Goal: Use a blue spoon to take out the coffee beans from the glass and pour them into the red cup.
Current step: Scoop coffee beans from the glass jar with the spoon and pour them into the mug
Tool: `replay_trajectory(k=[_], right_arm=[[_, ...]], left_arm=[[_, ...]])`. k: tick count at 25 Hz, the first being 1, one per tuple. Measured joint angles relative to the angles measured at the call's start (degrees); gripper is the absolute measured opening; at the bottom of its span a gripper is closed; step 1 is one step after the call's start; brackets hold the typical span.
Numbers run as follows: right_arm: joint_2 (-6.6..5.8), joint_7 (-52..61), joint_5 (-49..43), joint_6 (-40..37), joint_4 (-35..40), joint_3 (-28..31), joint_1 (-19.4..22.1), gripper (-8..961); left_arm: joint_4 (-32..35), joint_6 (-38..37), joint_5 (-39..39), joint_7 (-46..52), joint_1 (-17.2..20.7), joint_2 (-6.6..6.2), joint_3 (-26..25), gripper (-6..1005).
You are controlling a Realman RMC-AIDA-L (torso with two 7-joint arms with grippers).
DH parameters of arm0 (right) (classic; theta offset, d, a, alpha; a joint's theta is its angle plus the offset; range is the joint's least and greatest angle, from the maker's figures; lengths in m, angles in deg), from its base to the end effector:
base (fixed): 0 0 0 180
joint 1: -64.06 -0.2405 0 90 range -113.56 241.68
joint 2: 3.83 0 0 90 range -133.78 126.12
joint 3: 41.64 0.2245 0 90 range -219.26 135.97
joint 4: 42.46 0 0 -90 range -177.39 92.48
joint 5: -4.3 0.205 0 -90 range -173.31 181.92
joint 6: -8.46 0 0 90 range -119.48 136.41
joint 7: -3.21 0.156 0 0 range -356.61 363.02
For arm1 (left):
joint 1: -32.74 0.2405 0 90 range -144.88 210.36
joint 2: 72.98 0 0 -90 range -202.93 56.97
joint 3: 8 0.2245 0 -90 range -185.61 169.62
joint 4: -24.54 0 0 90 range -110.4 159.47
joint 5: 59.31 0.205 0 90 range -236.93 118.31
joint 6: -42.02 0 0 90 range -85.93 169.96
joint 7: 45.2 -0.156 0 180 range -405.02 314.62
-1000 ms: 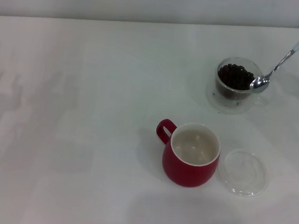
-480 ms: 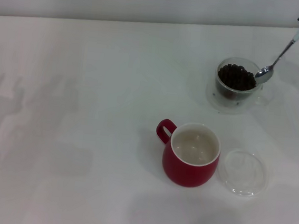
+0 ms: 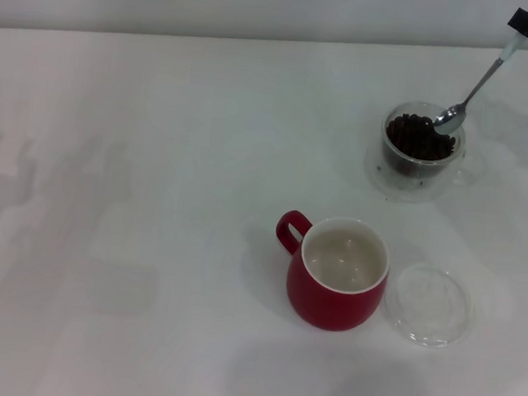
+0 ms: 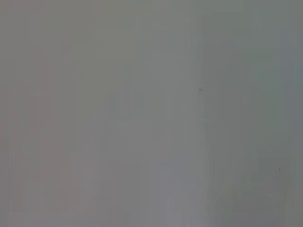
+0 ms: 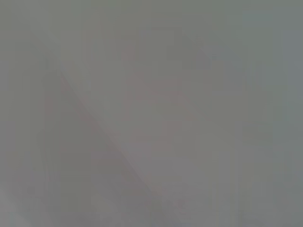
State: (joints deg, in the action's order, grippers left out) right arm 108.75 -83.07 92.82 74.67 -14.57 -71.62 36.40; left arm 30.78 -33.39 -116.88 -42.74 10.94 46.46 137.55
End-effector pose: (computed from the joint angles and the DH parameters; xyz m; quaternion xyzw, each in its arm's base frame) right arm 0.3047 0.3681 0.0945 -0.7106 0.4577 0.3868 0.3687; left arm -0.3019 0.2991 0.0010 -0.7181 -0.1611 -0.2784 0.6172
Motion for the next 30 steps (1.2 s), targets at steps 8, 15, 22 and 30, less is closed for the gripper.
replay_trajectory(k=[8, 15, 22, 30], right_arm=[[1.38, -8.8, 0.1, 1.4, 0.2, 0.0, 0.0, 151], [2.02, -13.5, 0.1, 3.5, 0.1, 0.0, 0.3, 152], [2.16, -14.6, 0.2, 4.0, -0.4, 0.0, 0.9, 153], [2.32, -13.3, 0.2, 3.3, -1.7, 0.7, 1.4, 154]], left_arm=[[-0.2, 0.9, 0.0, 0.0, -0.3, -0.08, 0.0, 383], [-0.2, 1.8, 0.0, 0.0, -0.6, -0.19, 0.0, 382], [-0.2, 2.2, 0.0, 0.0, -0.6, -0.14, 0.0, 382], [0.0, 2.3, 0.0, 0.0, -0.7, -0.08, 0.0, 383]])
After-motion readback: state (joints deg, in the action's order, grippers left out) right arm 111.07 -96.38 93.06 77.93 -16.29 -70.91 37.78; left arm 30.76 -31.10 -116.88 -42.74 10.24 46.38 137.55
